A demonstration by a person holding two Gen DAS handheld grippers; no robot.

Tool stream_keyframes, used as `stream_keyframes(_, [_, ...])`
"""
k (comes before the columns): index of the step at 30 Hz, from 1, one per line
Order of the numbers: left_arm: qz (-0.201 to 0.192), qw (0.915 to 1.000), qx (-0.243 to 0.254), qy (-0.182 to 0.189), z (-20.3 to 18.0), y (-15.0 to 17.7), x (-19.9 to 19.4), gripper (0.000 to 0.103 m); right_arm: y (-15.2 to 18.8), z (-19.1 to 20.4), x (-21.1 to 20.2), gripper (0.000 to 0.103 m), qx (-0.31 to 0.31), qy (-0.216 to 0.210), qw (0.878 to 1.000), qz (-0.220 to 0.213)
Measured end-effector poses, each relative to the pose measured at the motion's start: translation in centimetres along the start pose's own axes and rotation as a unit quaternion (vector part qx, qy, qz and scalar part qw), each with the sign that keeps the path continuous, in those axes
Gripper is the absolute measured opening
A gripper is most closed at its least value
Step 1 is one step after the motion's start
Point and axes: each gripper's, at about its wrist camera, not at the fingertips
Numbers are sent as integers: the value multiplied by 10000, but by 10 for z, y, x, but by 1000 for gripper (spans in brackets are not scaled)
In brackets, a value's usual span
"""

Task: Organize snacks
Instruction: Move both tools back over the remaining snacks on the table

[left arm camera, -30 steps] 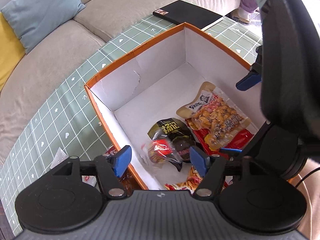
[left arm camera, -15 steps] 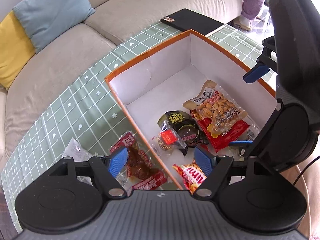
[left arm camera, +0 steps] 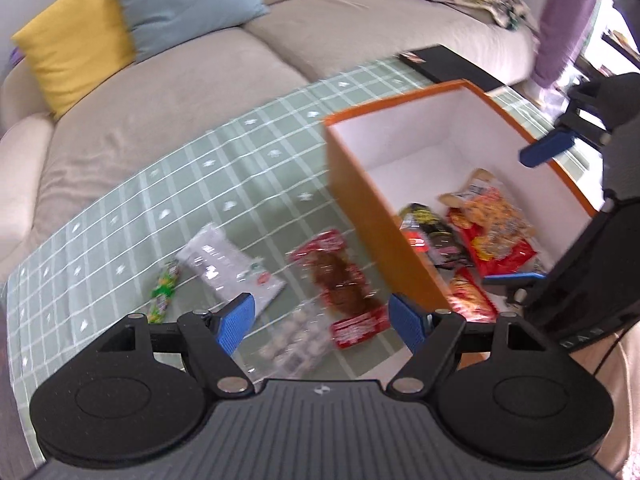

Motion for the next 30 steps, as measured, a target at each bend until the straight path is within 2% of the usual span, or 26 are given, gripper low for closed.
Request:
stream_keyframes(4, [16,9991,-411,62,34,11,4,89,-16,21,-2,95,-169,-3,9998,-110])
stream_keyframes(10, [64,9983,-581,15,68,31,13,89,-44,50,3,95,-260,-206,9992,-213])
stream_keyframes(17, [133,9971,-752,7,104,62,31,89,-68,78,29,95,-70,-475,9986,-237])
stream_keyframes(22, [270,9934,-1119,-13,135,86,53,86,-79,87,54,95,222,-640,9975,-198])
stream_keyframes(26, [305,9911,-1295,74,152,100,66,82,-87,83,71,85,413,-655,9969,-131])
stream_keyframes(29, [285,9908,-1321,82,157,103,73,82,-92,76,83,82,563,-665,9962,-89])
stream_keyframes(30, [239,9907,-1339,73,159,103,75,81,-94,73,87,77,630,-686,9956,-83])
Point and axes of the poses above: each gripper's, at about its wrist camera, not at the fingertips, and x roughly the way its jaws point, z to its left, y to its underside, and after that the axes turned 9 degrees about -y, right-handed
